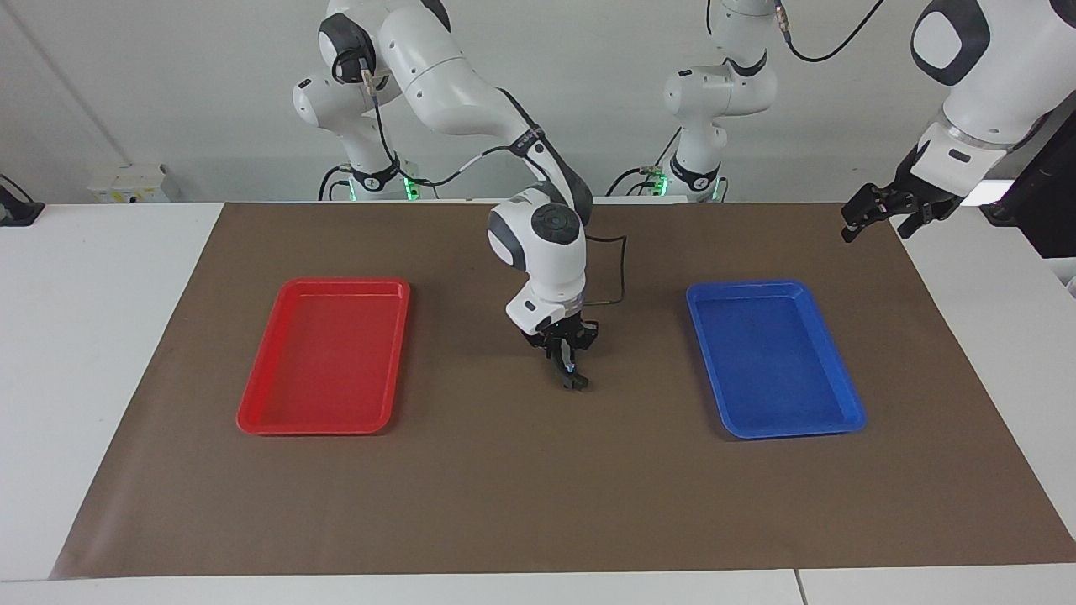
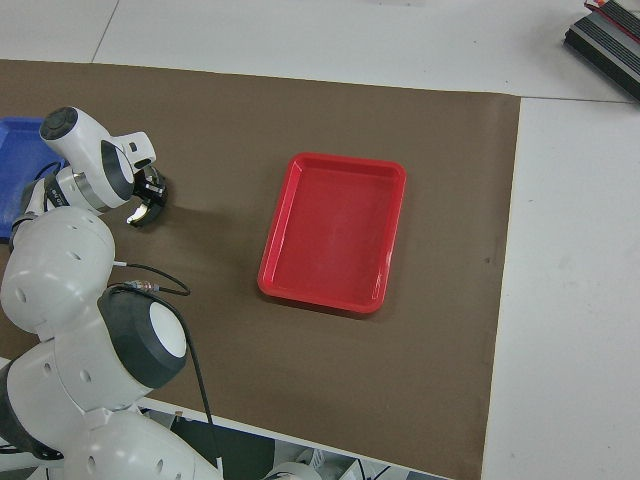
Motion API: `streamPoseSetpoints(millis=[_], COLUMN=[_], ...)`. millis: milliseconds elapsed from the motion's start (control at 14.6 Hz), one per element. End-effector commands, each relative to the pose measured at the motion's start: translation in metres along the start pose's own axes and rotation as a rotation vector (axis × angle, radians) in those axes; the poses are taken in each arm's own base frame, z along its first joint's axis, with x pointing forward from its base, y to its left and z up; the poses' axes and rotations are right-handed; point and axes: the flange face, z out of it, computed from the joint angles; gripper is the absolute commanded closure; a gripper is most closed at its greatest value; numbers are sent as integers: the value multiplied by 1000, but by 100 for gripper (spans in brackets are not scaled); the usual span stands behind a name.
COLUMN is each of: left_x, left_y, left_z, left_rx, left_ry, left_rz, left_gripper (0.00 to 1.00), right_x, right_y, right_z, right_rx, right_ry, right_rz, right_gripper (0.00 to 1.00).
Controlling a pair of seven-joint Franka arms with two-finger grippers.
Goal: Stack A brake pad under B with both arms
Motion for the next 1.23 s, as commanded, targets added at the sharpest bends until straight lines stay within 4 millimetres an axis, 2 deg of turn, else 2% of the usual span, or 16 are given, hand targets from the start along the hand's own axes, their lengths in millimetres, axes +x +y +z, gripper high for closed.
streamPoseSetpoints(millis=[0, 69, 274, 411, 548, 823, 891, 1028, 1165], left_x=[-6, -6, -6, -6, -6, -6, -6, -6, -6], left_y=[-3, -3, -3, -3, -3, -3, -3, -3, -3], left_z=[-4, -3, -4, -4, -4, -4, -4, -4, -3], left_rx=[13, 13, 13, 13, 13, 13, 13, 13, 13], left_ry=[-6, -7, -6, -6, -6, -6, -6, -6, -7], left_rz=[1, -1, 1, -1, -1, -1, -1, -1, -1], left_gripper=[1, 1, 1, 1, 1, 1, 1, 1, 1], right_x=[1, 1, 3, 7, 21, 71, 78, 96, 104], right_y=[0, 0, -2, 3, 20, 97, 117, 171, 214], right_z=[2, 2, -9, -13, -45, -114, -133, -174, -198], right_rx=[12, 7, 10, 6, -3, -43, -51, -65, -89], right_ry=[6, 8, 13, 16, 41, 106, 106, 102, 75], right_rz=[-12, -15, -18, -6, 8, 53, 43, 49, 25], right_gripper=[22, 0, 0, 0, 0, 0, 0, 0, 0])
